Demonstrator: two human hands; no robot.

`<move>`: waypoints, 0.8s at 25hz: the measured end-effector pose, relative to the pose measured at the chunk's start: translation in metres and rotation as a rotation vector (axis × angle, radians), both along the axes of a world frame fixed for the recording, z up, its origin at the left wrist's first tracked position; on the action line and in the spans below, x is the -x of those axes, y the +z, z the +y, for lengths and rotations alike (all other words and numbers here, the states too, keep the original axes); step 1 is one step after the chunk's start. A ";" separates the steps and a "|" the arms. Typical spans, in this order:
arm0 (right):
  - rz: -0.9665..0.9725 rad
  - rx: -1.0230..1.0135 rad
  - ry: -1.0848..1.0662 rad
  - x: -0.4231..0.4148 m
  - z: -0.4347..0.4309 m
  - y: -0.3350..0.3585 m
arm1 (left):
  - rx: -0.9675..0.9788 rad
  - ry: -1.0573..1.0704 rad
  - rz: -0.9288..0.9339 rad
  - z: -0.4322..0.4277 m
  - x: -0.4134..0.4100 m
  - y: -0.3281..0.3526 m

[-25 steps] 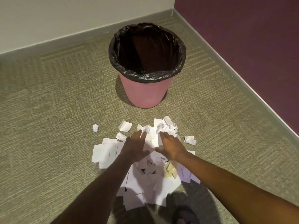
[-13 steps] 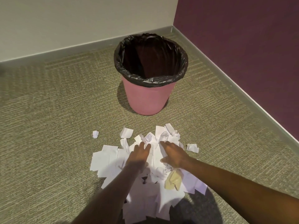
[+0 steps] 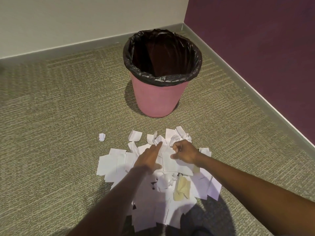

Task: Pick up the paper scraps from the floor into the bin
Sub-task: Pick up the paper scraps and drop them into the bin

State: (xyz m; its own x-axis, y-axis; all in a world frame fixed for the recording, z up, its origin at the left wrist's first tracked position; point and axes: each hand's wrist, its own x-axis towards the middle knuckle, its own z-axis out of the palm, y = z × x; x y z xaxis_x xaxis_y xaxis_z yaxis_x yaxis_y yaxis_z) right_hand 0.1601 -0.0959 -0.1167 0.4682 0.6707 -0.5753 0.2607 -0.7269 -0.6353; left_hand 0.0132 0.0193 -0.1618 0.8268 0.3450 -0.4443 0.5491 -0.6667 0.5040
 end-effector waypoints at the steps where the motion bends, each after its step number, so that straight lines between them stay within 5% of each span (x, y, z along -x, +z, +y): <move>1: -0.005 -0.008 0.001 -0.002 0.000 0.002 | 0.050 0.033 -0.033 0.002 -0.002 0.000; 7: -0.031 -0.031 -0.100 -0.019 -0.012 0.010 | 0.228 0.193 -0.161 0.006 -0.010 0.007; 20: -0.052 -0.118 -0.305 -0.041 -0.046 0.033 | 0.132 0.233 -0.133 0.042 -0.007 0.034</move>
